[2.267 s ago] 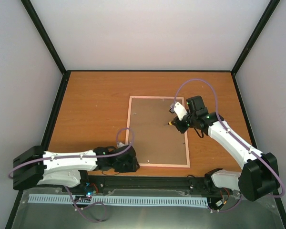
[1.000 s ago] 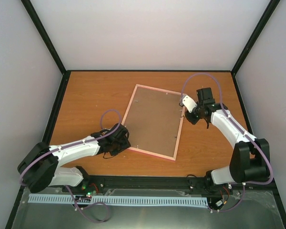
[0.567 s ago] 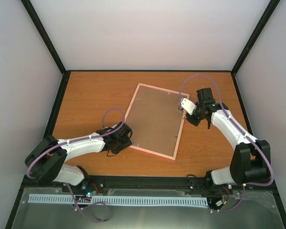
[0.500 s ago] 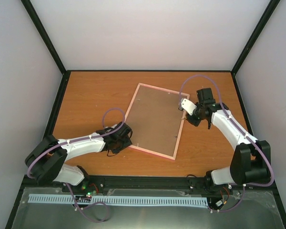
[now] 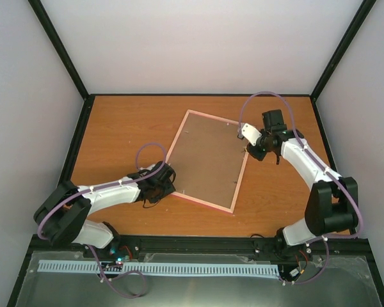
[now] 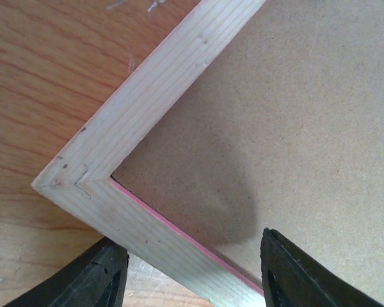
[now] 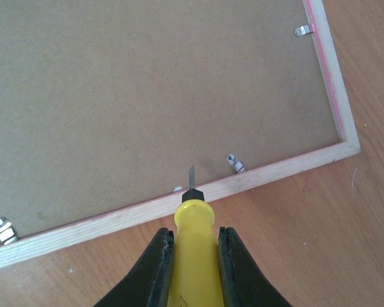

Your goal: Take the photo out of the frame

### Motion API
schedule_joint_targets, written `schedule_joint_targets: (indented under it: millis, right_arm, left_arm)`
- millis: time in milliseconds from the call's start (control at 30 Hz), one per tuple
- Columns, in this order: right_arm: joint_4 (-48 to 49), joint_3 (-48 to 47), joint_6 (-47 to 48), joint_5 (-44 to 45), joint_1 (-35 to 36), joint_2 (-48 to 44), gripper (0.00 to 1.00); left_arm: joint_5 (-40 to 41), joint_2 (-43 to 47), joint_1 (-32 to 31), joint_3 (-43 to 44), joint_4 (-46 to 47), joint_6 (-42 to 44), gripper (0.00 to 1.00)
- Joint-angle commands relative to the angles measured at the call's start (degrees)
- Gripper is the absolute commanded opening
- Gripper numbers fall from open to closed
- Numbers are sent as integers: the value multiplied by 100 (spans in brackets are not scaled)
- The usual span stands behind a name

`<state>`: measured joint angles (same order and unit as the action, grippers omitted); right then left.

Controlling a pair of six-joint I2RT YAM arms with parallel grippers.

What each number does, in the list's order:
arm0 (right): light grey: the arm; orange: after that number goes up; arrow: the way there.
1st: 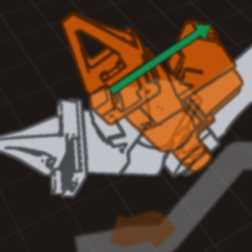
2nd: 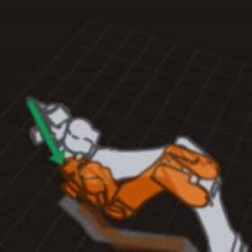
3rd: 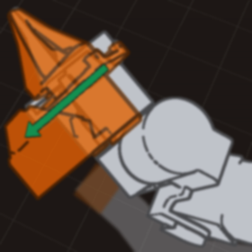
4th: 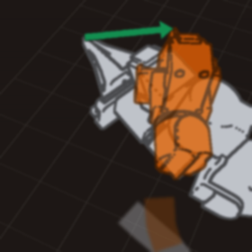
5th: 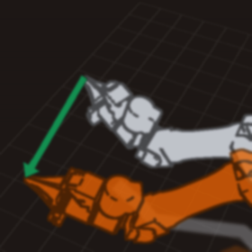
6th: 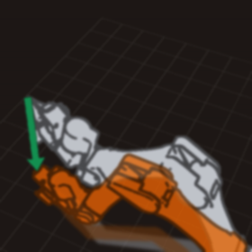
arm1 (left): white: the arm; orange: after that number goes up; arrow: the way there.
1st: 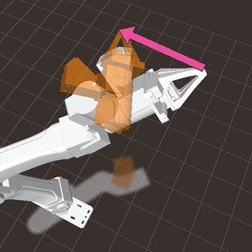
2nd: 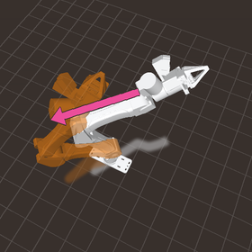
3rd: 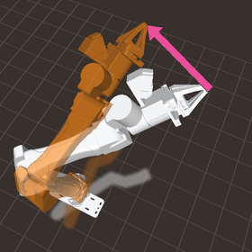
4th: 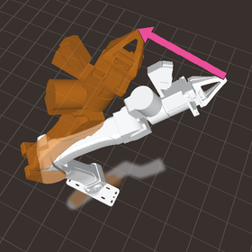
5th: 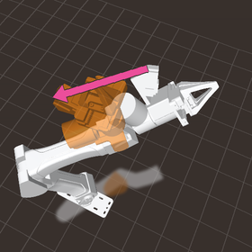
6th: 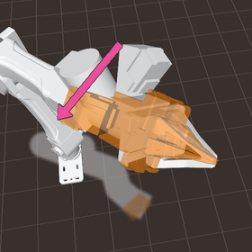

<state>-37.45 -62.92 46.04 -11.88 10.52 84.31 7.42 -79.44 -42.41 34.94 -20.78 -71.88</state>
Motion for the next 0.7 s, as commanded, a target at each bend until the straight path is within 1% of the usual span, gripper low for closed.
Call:
schedule_joint_targets:
  millis: [0,133,267,367,467,600,667]
  right_arm:
    - [140,-238,-9,49,-15,455,3]
    - [-13,-165,259,324,-15,498,3]
    - [-75,77,525,659,-15,225,3]
    - [-306,239,718,794,-15,-26,3]
    - [-632,385,880,710,-15,-261,3]
    - [-1176,522,944,361,21,-480,3]
    - [-1426,591,932,163,95,-612,3]
  left_arm:
    - [53,-116,76,-143,112,126,57]
    - [131,-84,215,-161,109,254,57]
    - [141,-71,471,-172,138,469,57]
    - [169,-120,646,-149,229,688,57]
    - [211,-264,880,-20,316,989,57]
    - [119,-645,1215,314,489,1447,57]
    - [86,-886,1279,538,519,1633,56]
